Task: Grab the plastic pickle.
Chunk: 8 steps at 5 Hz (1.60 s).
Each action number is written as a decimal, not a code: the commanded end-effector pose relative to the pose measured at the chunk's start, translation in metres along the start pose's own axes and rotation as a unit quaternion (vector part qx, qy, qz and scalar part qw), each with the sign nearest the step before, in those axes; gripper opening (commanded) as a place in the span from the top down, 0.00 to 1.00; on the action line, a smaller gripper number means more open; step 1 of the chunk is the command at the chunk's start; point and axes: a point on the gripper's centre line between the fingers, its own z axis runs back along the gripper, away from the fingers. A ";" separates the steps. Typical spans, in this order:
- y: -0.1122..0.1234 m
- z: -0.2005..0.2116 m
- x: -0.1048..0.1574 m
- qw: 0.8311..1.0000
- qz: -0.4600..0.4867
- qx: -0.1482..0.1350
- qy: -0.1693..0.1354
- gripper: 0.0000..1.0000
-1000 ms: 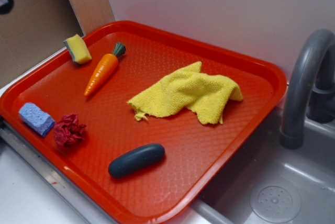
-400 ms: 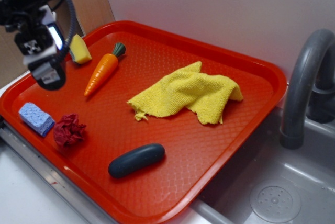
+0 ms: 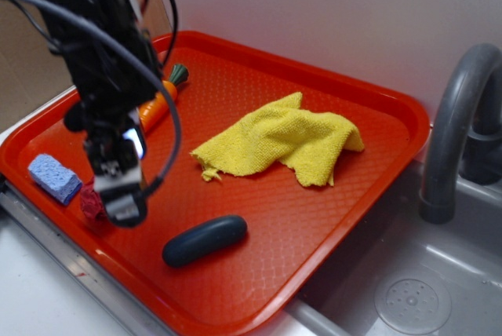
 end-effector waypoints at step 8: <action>0.082 0.053 -0.041 0.968 0.226 -0.020 -0.108 1.00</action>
